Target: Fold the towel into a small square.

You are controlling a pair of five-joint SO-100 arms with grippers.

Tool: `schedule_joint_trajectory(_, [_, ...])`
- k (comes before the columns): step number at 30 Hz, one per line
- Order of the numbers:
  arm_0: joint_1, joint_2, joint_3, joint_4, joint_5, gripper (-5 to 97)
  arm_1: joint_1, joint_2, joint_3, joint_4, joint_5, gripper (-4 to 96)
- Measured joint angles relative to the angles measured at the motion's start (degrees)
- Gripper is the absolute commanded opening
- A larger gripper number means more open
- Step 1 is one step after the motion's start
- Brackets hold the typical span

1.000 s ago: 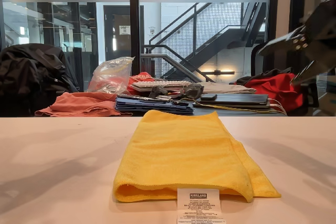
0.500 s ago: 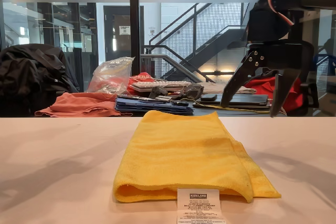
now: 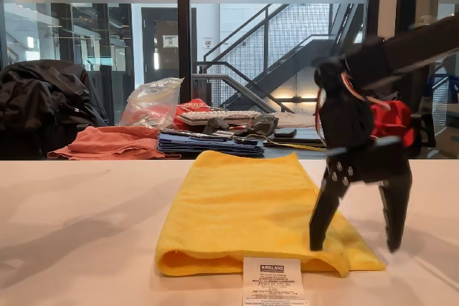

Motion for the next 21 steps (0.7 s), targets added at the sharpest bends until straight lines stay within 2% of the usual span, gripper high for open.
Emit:
schedule_joint_trajectory(3, [0.1, 1.2, 7.4, -7.4, -0.1, 36, 0.6, 0.0, 0.0, 0.0, 0.0, 12.2])
schedule_joint_trajectory(6, [0.1, 2.1, 10.5, -11.6, -0.4, 30, 0.3, 0.0, 0.0, 0.0, 0.0, 12.1])
schedule_joint_trajectory(8, [-0.5, 2.3, 11.4, -14.1, -0.5, 22, 0.0, 0.0, 0.0, 0.0, 0.0, 12.0])
schedule_joint_trajectory(12, [-0.7, 2.5, 11.6, -19.1, -0.6, -1, 0.5, 0.0, 0.0, 0.0, 0.0, 12.0])
schedule_joint_trajectory(13, [-0.7, 2.4, 11.7, -19.9, -0.6, -3, 0.4, 0.0, 0.0, 0.0, 0.0, 12.0])
schedule_joint_trajectory(16, [-0.9, 2.6, 11.7, -19.8, -0.6, 3, -0.1, 0.0, 0.0, 0.0, 0.1, 12.0])
schedule_joint_trajectory(21, [-2.3, 7.1, 11.5, -17.1, -0.8, -1, -4.2, 0.0, 0.0, 0.0, -0.1, 12.1])
